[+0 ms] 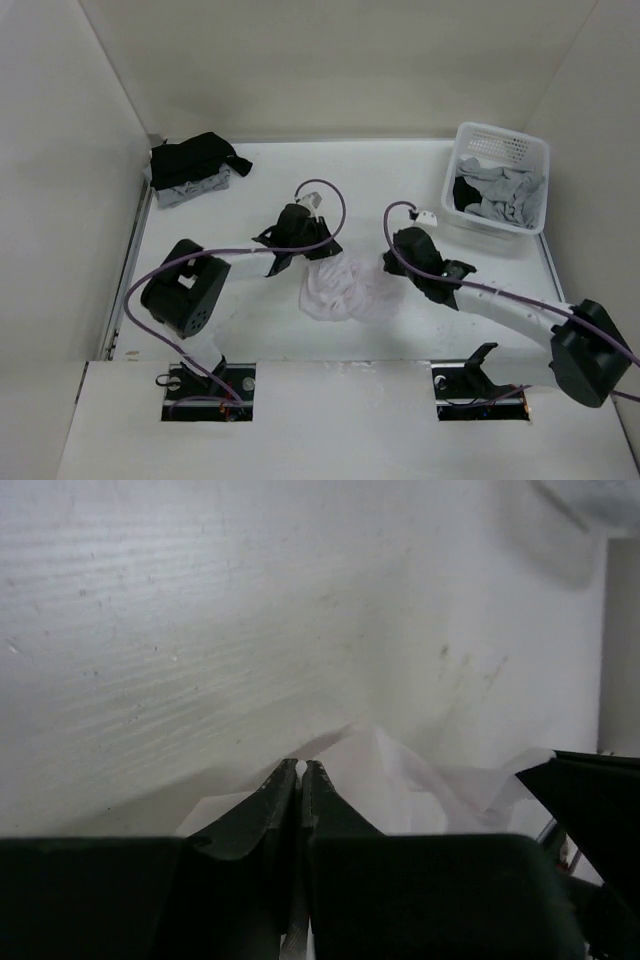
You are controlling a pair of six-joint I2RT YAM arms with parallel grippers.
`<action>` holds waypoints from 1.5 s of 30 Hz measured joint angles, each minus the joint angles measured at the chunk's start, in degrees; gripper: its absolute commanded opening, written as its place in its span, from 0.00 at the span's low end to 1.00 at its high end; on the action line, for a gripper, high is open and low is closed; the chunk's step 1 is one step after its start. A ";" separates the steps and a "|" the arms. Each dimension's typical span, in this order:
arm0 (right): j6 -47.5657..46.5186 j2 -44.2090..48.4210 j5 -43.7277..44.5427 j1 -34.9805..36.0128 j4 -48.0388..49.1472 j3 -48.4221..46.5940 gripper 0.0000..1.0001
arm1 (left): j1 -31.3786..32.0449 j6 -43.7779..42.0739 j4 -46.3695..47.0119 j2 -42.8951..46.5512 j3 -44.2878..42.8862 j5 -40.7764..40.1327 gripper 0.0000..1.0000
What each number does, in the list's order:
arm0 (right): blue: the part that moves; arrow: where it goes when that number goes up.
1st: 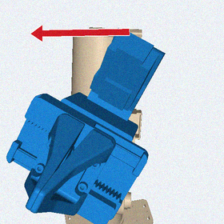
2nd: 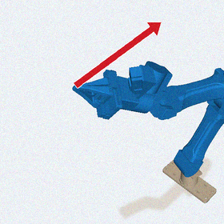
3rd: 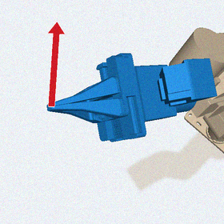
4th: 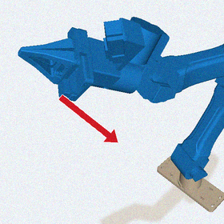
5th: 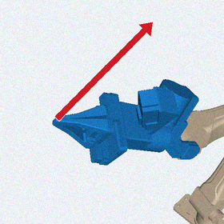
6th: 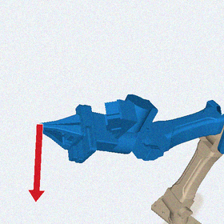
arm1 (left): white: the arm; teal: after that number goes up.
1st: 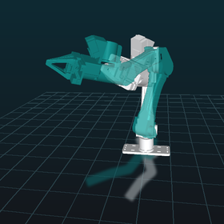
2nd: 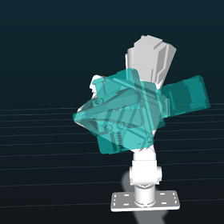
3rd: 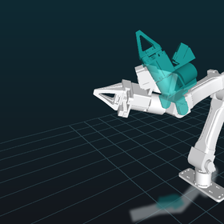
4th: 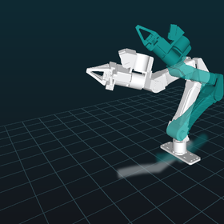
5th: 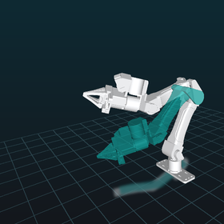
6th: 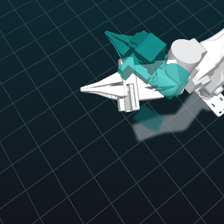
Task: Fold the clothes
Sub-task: Flatten the tank top out
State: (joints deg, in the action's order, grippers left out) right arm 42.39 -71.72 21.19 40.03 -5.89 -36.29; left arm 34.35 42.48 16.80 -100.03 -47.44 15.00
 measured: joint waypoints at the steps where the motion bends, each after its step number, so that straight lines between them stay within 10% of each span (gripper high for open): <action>1: -1.97 1.53 0.79 0.68 0.35 -1.55 0.01 | -0.37 0.22 -0.15 2.80 0.00 -0.61 0.00; 10: -22.25 25.88 9.29 14.29 7.34 -21.20 0.02 | -0.57 -2.86 2.91 41.55 -0.11 -15.04 0.01; 20: -37.53 30.05 19.69 38.03 10.05 -28.87 0.04 | 4.68 -8.98 1.70 65.94 9.94 -27.36 0.17; 25: -39.17 27.06 18.84 26.16 14.21 -29.00 0.05 | 4.76 -8.22 0.48 74.44 24.30 -34.51 0.33; 34: -20.63 -17.55 -7.02 -5.05 9.81 -49.48 0.12 | 0.52 -2.43 -9.70 57.61 27.65 -43.06 0.50; 39: -14.84 -42.58 -13.46 -8.94 -2.14 -67.89 0.63 | 0.70 -2.40 -5.49 44.00 23.89 -39.89 0.53; 45: -14.49 -30.53 -13.20 -9.09 0.59 -48.72 0.05 | 3.08 -4.15 -5.44 35.82 22.93 -34.32 0.52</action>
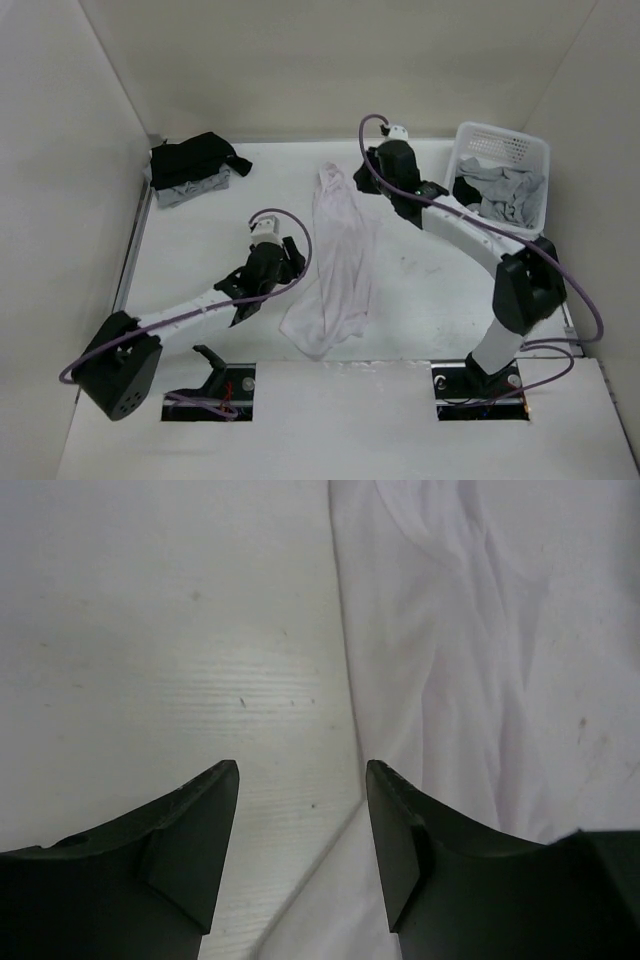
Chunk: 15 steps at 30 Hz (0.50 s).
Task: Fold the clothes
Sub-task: Flatten the tank top out
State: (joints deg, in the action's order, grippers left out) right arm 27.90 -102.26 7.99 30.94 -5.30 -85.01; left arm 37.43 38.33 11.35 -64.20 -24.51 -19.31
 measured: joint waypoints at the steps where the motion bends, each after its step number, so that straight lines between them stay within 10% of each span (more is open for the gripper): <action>1: 0.39 3.21 0.44 0.04 0.83 4.57 0.04 | 0.85 -0.42 0.02 -1.81 -0.55 0.76 0.52; 4: 2.43 8.17 1.60 -0.59 4.04 14.49 0.17 | 2.86 -1.38 0.63 -10.73 -4.39 2.73 0.52; 6: 4.00 6.36 1.16 -2.62 6.32 17.84 0.44 | 2.78 -1.55 2.40 -18.18 -8.74 3.61 0.55; 15: 7.58 -5.88 -1.46 -7.52 10.34 19.43 0.49 | -5.62 -2.19 8.98 -45.66 -41.46 2.29 0.57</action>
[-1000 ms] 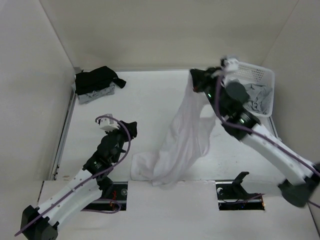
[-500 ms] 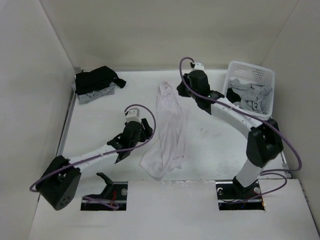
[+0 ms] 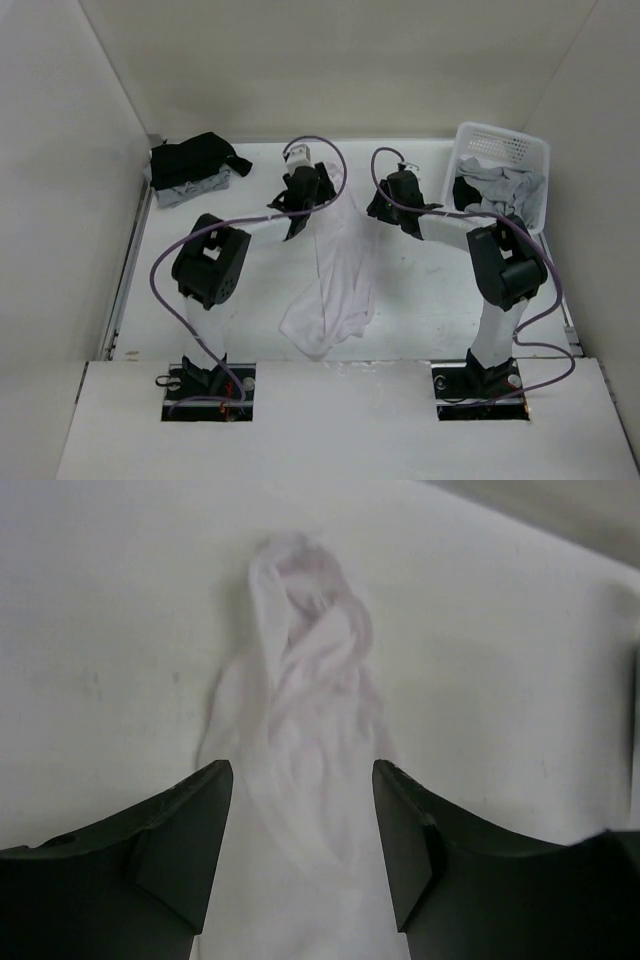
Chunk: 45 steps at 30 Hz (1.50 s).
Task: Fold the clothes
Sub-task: Flatten the tank top out
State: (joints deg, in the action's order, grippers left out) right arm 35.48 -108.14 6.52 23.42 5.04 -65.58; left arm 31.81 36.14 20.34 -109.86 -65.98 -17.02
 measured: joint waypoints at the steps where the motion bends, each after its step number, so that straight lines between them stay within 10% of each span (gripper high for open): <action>1: 0.22 0.22 -0.07 0.17 0.52 0.46 0.49 | -1.25 -0.50 -0.83 -3.19 -4.81 -0.17 0.57; 13: 2.49 4.70 -1.99 1.05 8.13 6.19 0.50 | -8.07 -10.40 -13.33 -28.87 -38.75 2.86 0.38; 26: 3.17 4.72 -4.37 1.03 9.60 6.19 0.50 | -6.49 -10.84 -6.82 -27.58 -32.37 4.74 0.53; 45: 3.65 4.63 -5.38 1.03 9.64 6.19 0.51 | -6.82 -14.56 -12.13 -33.62 -48.13 4.44 0.28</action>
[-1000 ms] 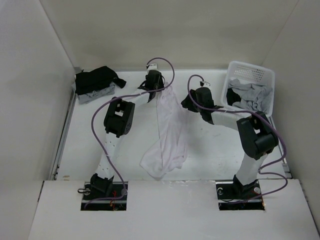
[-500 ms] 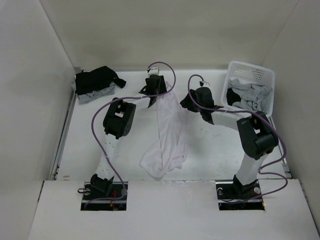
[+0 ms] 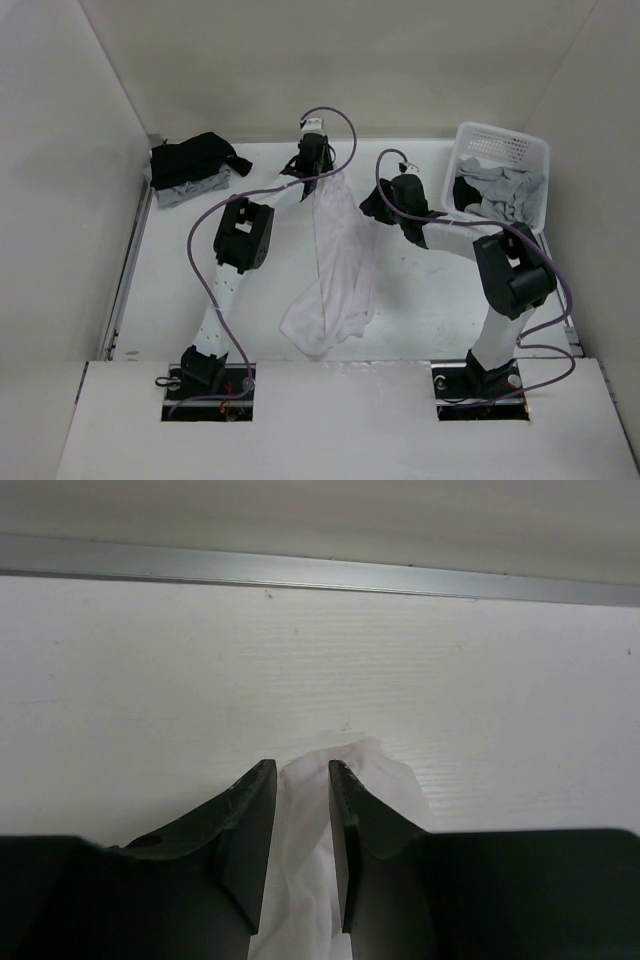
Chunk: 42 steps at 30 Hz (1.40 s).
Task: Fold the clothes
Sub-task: Flatten the tank top out
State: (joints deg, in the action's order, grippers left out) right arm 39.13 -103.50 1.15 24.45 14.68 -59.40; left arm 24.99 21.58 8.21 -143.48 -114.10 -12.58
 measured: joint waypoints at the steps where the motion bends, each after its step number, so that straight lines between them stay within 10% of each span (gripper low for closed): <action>1: 0.11 0.00 -0.09 0.00 0.00 0.00 0.51 | -0.13 -0.04 0.00 0.00 0.37 0.17 0.32; 4: 0.15 0.00 -0.13 0.00 0.00 0.00 0.51 | -0.33 -0.04 1.79 0.13 3.43 0.72 0.50; 10: 0.20 -0.48 -0.55 0.00 0.04 -0.02 0.51 | -0.44 0.94 4.44 0.35 6.75 2.69 0.57; 21: 0.20 -1.70 -1.01 0.00 0.22 -0.02 0.51 | 0.07 3.93 5.70 0.42 8.17 4.24 0.11; 30: 0.66 -4.59 -1.03 -0.39 0.59 -1.95 0.54 | 1.11 3.69 4.98 6.58 13.92 2.43 0.09; 42: 1.20 -8.35 -2.67 -2.62 0.79 -9.66 0.58 | 2.78 6.64 15.08 44.63 44.94 1.95 0.07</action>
State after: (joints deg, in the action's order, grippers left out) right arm 40.34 -111.85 -1.52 21.82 15.46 -69.06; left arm 27.77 28.23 23.29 -98.85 -69.17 -10.63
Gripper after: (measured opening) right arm 0.580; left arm 0.083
